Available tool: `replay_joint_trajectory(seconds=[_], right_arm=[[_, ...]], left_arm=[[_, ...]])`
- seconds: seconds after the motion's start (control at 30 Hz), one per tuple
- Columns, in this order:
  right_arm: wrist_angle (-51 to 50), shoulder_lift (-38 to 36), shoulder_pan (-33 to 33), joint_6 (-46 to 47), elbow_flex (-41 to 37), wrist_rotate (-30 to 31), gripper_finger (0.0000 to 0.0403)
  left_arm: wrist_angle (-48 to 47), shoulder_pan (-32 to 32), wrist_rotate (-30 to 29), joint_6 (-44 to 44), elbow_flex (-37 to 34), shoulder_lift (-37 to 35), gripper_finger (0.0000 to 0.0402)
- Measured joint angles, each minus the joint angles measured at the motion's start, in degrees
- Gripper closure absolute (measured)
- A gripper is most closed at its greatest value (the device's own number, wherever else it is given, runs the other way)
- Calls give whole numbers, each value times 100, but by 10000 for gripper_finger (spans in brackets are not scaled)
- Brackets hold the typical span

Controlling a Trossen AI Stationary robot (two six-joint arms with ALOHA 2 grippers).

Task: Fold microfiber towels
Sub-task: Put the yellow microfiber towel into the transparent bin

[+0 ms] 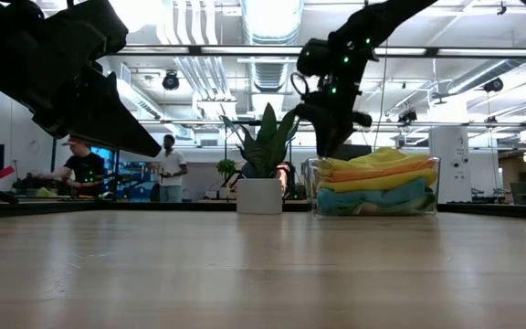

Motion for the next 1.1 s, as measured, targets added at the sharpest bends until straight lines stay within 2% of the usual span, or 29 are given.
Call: replay_joint_trajectory(seconds=[0.13, 0.23, 0.43, 0.57, 0.77, 0.83, 0.93, 1.03, 1.1], right_arm=[[-256, -352, 15, -168, 0, 4, 243], [-570, -688, 28, -208, -72, 5, 241], [-658, -1454, 63, -391, -719, 11, 291], [182, -2082, 131, -508, -1614, 12, 341], [2516, -2923, 205, -710, -3090, 2, 391], [3209, -3086, 212, -764, -3480, 4, 393], [3800, -3239, 215, -883, -3911, -37, 394], [3797, -3299, 214, -1012, -4079, -44, 394], [3637, -3302, 206, -977, -4085, -42, 394]], left_arm=[[0, -2, 0, 4, 0, 0, 391], [0, 5, 0, 7, 0, 0, 391], [6, 187, -7, 137, 220, 0, 391], [531, 549, -11, 1272, 539, 0, 391], [2321, 1283, 36, 3480, 789, 0, 391], [2757, 1576, 379, 3841, 791, -2, 391], [3098, 2074, 1169, 3941, 791, -2, 392], [3189, 2514, 1823, 3923, 791, -2, 392], [3179, 2742, 2029, 3926, 819, -1, 392]])
